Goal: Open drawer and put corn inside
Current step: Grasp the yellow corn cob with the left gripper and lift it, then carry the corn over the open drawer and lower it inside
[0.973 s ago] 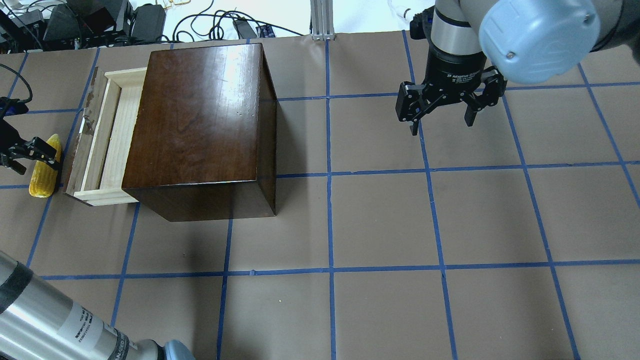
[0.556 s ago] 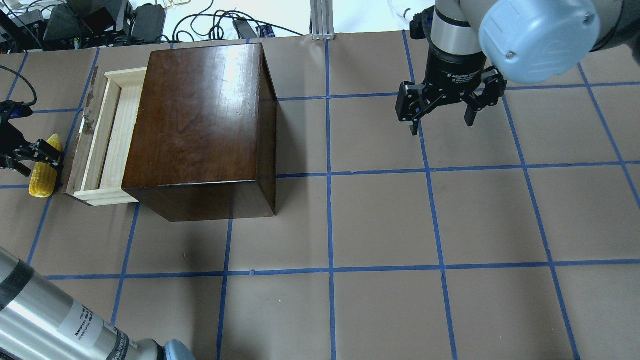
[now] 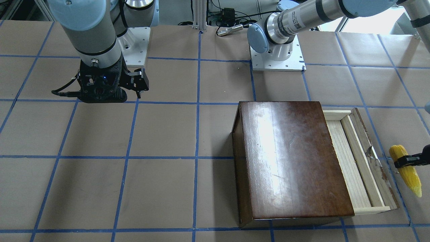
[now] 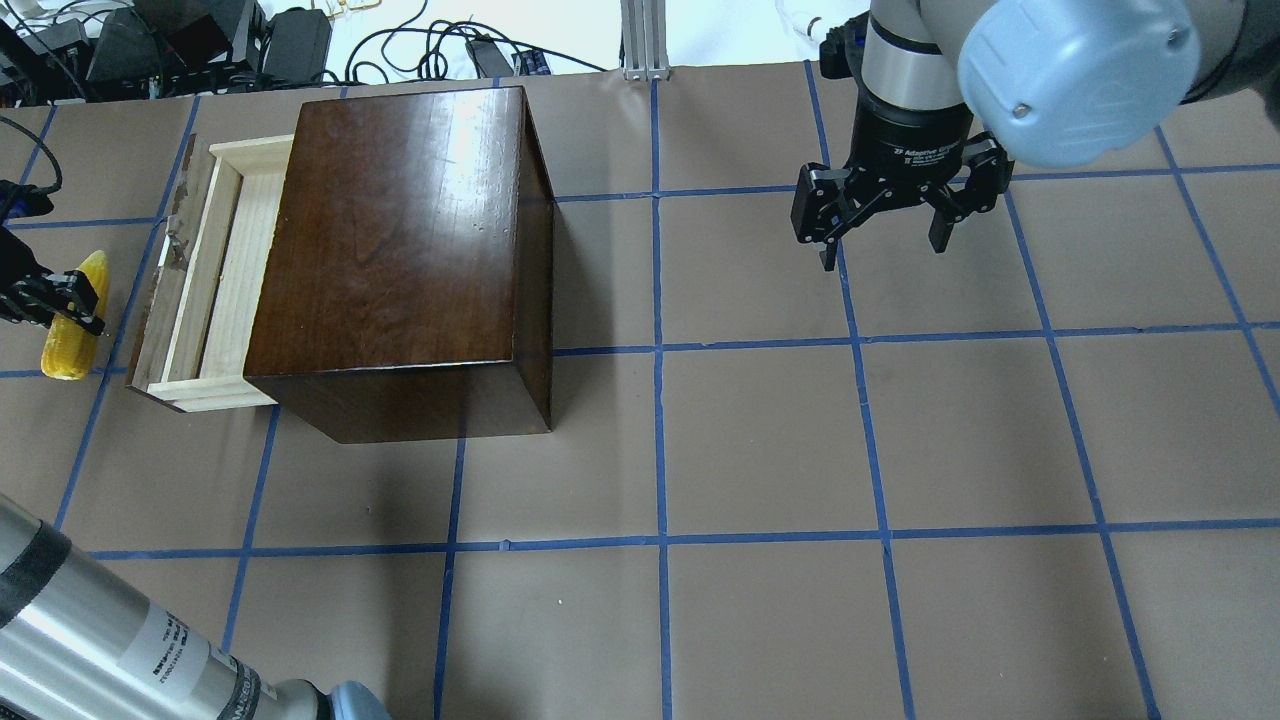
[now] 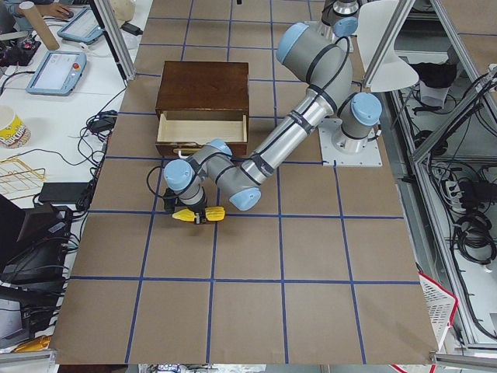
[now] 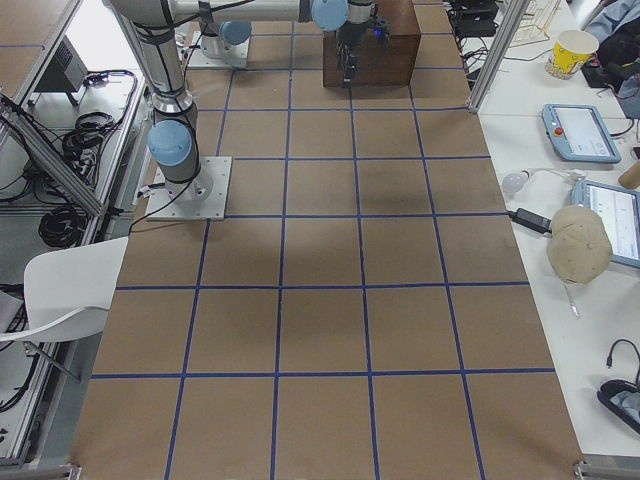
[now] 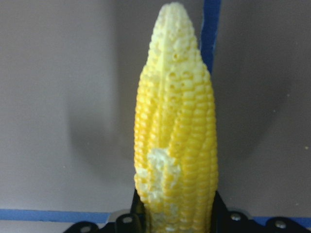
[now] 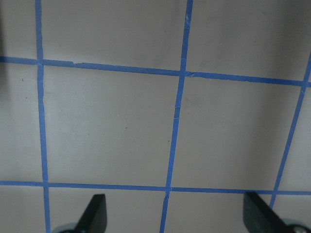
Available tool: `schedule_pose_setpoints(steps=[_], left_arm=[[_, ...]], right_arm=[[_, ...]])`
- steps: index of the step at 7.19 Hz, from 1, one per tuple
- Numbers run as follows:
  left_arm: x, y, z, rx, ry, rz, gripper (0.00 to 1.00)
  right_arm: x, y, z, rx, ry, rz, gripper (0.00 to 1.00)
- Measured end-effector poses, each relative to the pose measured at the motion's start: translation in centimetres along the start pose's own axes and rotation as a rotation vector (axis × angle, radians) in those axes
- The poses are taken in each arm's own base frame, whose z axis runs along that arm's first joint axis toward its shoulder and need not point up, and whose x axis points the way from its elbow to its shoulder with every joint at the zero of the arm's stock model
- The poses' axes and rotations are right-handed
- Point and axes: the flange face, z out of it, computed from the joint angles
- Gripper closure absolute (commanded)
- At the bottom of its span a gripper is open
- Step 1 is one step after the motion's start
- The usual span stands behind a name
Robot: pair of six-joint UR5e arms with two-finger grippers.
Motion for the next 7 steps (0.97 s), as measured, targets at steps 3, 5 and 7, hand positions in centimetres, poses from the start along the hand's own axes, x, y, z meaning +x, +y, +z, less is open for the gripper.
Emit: schedule_pose_setpoints(steps=[3,5,7], left_arm=[[3.3,-0.2,-8.5,0.057,-0.003,0.051,1.0],[8.0,0.5,-16.4,0.067,0.013,0.093,1.0],[12.9,1.2,-20.9,0.065,0.021,0.093,1.0]], right_arm=[[0.0,0.0,0.0,0.0,0.0,0.0,0.0],[0.0,0.0,0.0,0.0,0.001,0.0,0.0],[0.0,0.0,0.0,0.0,0.0,0.0,0.0]])
